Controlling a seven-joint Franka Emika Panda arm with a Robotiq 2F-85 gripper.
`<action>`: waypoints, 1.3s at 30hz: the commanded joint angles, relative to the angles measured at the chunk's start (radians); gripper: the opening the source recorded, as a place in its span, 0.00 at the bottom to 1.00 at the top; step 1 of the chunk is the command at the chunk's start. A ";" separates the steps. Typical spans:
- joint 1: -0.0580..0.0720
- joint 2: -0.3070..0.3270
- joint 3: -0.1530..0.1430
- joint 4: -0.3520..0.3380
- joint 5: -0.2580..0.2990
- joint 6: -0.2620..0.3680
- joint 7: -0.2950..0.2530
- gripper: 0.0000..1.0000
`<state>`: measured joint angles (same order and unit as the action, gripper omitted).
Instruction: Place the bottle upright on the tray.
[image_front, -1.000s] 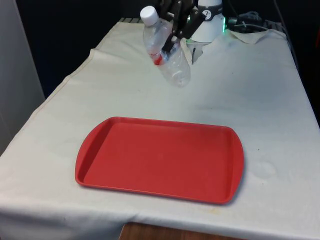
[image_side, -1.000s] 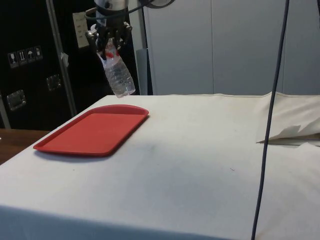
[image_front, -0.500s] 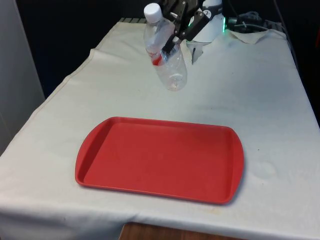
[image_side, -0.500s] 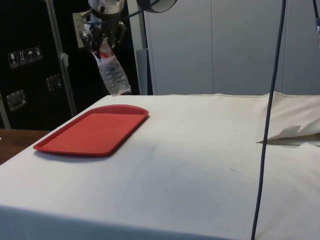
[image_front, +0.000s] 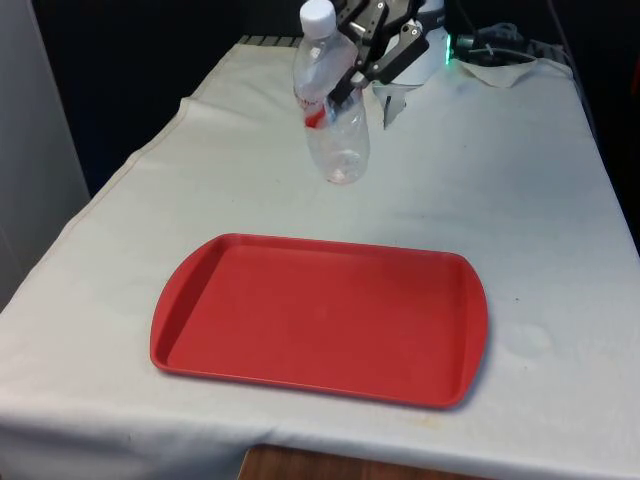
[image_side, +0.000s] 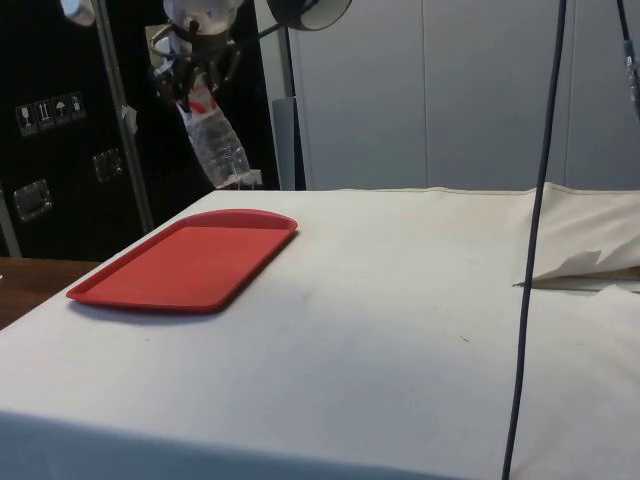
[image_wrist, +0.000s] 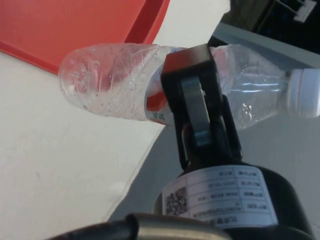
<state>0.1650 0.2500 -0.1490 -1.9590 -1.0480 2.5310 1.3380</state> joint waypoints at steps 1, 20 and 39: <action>0.009 0.005 -0.005 0.014 -0.038 -0.009 0.034 0.34; 0.017 0.018 0.064 0.037 -0.214 -0.132 0.152 0.34; 0.010 0.020 0.119 0.038 -0.288 -0.221 0.190 0.34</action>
<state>0.1740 0.2690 -0.0300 -1.9230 -1.3310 2.3110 1.5240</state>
